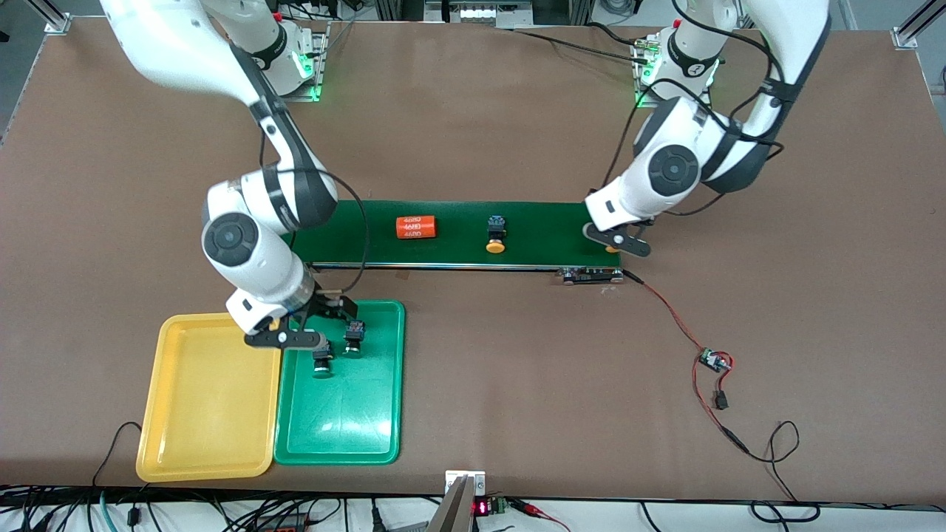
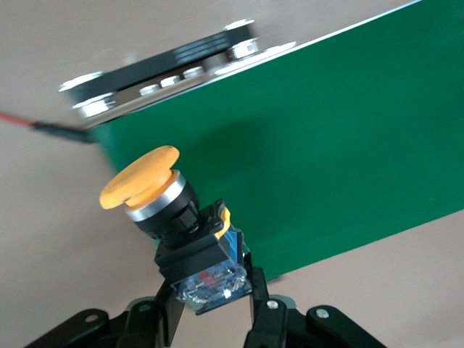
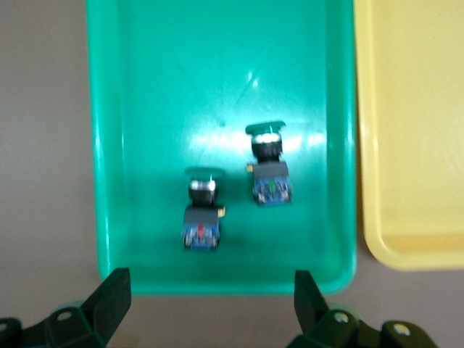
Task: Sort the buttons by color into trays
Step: 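Drop the green button in the green tray while the left gripper places yellow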
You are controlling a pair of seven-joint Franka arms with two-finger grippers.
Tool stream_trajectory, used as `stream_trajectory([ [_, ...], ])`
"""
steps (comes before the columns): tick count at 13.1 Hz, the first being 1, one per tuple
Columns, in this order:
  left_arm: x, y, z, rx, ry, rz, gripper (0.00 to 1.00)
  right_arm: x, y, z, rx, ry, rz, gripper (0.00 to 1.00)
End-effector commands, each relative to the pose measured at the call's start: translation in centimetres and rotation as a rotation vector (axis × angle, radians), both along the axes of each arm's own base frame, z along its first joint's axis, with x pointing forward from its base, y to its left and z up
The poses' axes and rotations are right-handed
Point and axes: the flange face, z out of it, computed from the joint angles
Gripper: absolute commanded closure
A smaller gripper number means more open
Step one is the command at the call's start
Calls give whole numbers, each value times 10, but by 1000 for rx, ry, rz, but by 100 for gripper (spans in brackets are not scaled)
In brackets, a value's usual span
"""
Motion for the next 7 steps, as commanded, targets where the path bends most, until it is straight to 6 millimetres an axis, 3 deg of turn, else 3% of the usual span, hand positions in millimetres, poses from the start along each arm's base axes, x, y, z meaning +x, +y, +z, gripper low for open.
stream_trajectory([
  [1, 1, -22, -17, -77, -5, 15, 66, -56, -7, 27, -18, 23, -29, 0],
  [3, -3, -31, -24, -91, -5, 8, 64, -91, -15, 35, -33, 44, -29, 0],
  [4, -4, -32, -25, -91, -2, 7, 57, -103, -21, 33, -46, 69, -52, 0],
  [6, -2, -30, -18, -92, -15, 0, 0, -117, -20, 24, -54, 96, -140, 0],
  [7, 2, -26, -7, -89, -35, 13, 0, -127, -2, 18, -50, 99, -144, 0],
])
